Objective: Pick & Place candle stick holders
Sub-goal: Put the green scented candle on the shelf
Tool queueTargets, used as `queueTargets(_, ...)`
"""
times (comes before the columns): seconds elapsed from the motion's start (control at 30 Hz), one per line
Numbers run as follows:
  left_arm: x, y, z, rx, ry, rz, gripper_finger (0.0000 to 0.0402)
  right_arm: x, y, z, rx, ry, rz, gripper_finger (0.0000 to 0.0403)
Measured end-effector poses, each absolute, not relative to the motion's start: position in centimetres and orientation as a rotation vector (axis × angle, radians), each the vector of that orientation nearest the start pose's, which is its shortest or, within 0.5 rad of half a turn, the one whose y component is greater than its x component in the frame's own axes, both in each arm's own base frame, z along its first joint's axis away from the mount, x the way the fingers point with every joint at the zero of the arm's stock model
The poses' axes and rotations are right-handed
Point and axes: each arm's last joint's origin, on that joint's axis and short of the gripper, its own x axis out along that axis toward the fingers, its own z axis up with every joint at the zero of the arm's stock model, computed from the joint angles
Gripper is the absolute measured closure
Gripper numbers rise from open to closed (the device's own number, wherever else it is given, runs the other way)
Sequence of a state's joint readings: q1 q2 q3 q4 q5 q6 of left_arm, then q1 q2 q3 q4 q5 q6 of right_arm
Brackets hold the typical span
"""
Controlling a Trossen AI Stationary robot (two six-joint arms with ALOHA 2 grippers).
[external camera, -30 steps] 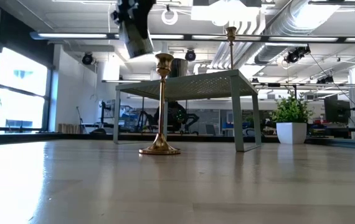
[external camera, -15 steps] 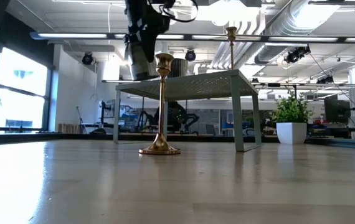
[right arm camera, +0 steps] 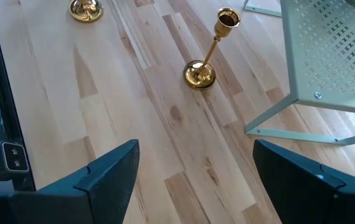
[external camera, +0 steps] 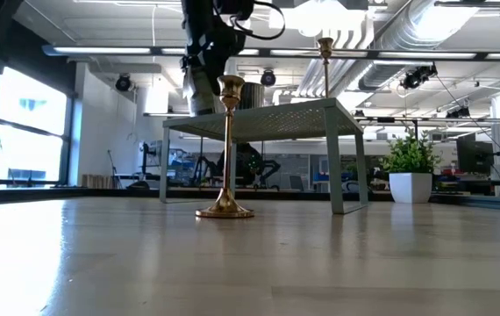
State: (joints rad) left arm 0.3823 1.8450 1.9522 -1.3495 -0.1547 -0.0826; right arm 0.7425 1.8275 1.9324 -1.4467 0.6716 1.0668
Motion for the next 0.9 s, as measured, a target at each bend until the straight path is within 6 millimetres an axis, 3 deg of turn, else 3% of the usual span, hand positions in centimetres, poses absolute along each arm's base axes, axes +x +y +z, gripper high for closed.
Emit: queueTargets(0.9,33.35,14.2,35.28,-0.168,1.216,0.452,0.002,26.64,21.98,35.62,0.109,0.872,-0.456,0.0094)
